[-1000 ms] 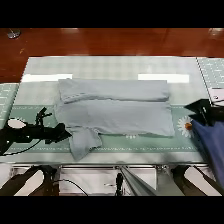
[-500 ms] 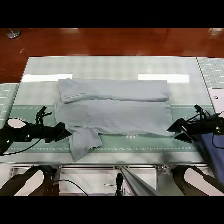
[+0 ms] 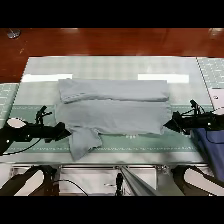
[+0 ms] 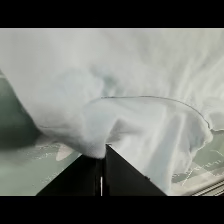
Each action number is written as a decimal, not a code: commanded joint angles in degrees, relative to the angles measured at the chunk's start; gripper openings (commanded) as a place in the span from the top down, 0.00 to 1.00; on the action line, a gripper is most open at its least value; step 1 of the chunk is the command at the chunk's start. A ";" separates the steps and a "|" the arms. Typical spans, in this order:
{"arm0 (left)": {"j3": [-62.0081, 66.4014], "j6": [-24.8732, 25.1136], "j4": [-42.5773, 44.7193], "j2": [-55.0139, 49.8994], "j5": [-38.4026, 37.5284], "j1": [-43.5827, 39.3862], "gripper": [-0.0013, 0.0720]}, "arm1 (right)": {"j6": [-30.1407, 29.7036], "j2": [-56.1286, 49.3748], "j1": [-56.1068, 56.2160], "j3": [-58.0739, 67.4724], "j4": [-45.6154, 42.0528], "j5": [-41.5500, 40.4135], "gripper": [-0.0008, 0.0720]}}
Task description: Fold the shirts.
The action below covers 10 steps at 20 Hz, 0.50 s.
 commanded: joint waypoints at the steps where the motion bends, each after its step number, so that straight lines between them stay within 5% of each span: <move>1: 3.21 0.57 0.02 0.07 -2.05 0.76 0.93 | -2.27 -0.46 -0.20 4.66 -0.87 3.80 0.96; 6: 18.10 0.09 0.00 -2.08 4.28 3.43 0.93 | -1.75 -0.52 0.11 20.06 2.82 2.54 0.96; 10: 32.20 -2.23 0.00 -16.22 5.95 -1.84 0.93 | -2.14 -7.02 3.50 27.17 7.13 -2.08 0.96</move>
